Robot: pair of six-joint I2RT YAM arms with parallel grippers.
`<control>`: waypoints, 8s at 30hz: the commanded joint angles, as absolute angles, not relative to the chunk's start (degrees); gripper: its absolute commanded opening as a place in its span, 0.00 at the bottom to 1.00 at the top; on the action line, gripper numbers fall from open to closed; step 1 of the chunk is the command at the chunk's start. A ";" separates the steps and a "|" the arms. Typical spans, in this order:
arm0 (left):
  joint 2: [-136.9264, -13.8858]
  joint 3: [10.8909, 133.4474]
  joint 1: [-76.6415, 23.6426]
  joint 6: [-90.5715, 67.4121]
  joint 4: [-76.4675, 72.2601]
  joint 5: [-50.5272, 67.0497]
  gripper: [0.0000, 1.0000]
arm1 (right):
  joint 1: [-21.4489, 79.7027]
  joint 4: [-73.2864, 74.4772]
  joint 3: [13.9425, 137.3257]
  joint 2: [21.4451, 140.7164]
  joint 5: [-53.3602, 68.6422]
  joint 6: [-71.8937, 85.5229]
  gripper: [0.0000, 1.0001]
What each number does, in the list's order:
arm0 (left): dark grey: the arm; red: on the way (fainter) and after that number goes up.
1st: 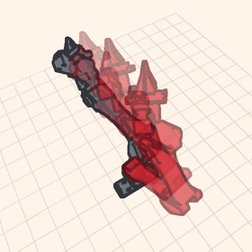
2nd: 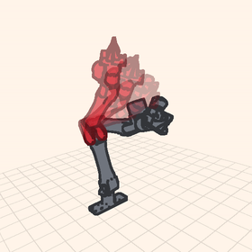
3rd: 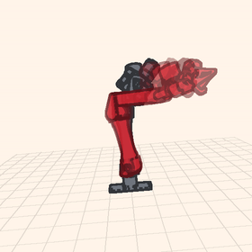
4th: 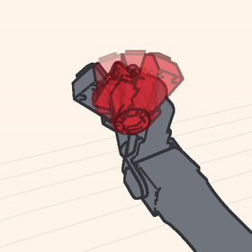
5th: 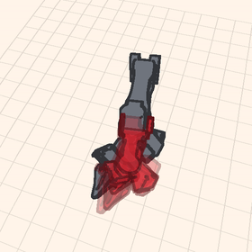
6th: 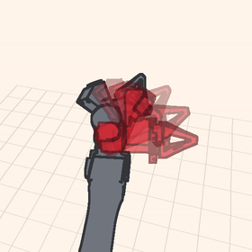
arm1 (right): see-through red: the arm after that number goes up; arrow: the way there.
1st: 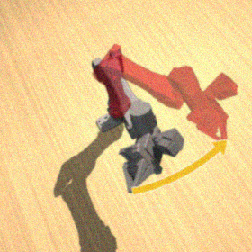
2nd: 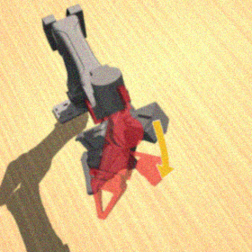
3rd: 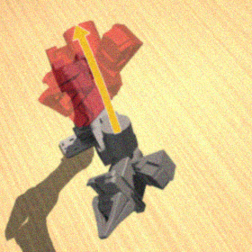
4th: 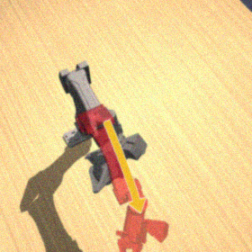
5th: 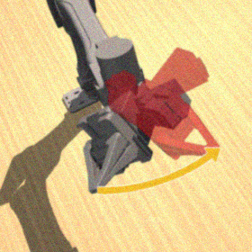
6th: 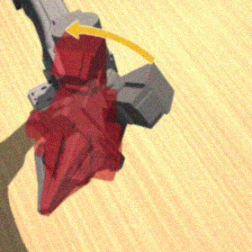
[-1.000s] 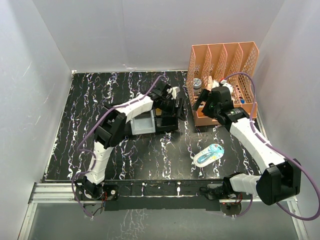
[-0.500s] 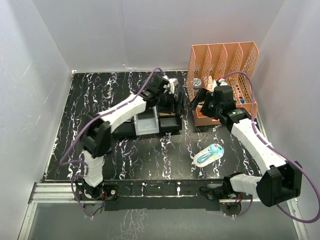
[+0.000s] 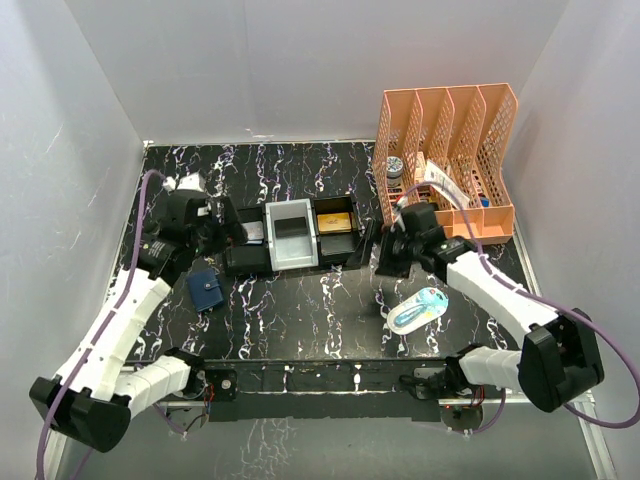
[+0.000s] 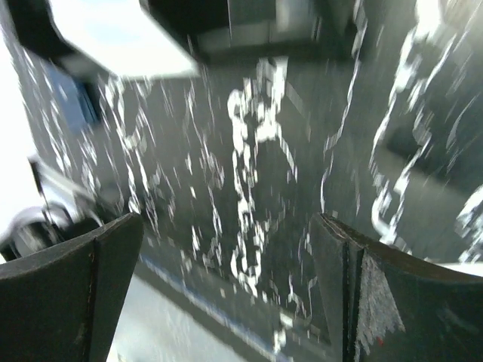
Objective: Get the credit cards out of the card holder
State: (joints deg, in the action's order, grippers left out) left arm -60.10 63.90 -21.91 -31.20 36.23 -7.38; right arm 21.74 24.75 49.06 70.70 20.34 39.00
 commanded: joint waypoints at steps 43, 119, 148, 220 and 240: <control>-76.92 47.10 3.17 -39.54 35.90 -11.69 0.98 | 11.87 28.09 44.61 57.68 25.11 34.72 0.95; -43.56 36.21 -40.61 -86.82 56.67 -26.17 0.74 | 57.63 17.89 76.75 105.93 11.71 23.41 0.60; -54.52 33.02 -40.61 -70.01 34.73 -13.12 0.70 | 61.16 12.75 59.75 91.12 -0.20 43.53 0.50; -73.64 33.88 -40.66 -59.49 25.22 -2.15 0.56 | 58.14 25.79 63.53 100.11 -7.16 45.35 0.24; -72.55 35.16 -40.65 -57.88 26.28 -2.46 0.58 | 55.67 27.46 62.90 94.80 -4.16 48.56 0.29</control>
